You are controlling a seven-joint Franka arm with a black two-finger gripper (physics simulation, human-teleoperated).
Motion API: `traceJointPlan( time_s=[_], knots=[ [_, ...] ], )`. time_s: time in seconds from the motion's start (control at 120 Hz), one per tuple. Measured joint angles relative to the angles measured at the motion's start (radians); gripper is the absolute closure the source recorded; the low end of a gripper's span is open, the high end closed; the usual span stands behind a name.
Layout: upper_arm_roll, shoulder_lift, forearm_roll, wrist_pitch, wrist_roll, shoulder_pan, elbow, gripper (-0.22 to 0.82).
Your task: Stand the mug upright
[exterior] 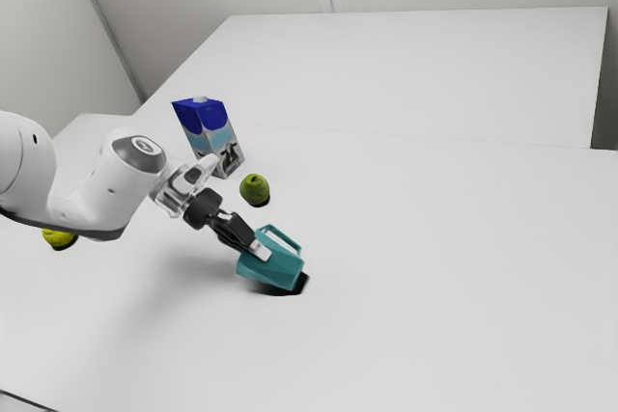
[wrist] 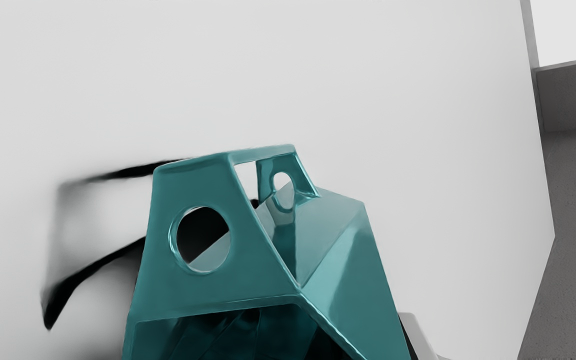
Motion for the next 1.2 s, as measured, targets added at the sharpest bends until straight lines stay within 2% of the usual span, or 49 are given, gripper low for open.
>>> traceJointPlan(
  time_s=[0.125, 0.4, 0.642, 0.858, 1.2],
  knots=[
    [-0.002, -0.006, 0.002, 0.002, 0.011, 0.000, 0.000, 0.74],
    [-0.032, -0.085, 0.052, 0.044, 0.019, -0.007, -0.002, 0.75],
    [-0.061, -0.140, 0.335, 0.181, -0.050, -0.009, 0.006, 0.77],
    [-0.094, -0.148, 0.592, 0.299, -0.167, 0.005, 0.006, 0.78],
    [-0.130, -0.140, 0.833, 0.373, -0.388, 0.017, -0.013, 0.78]
  ],
)
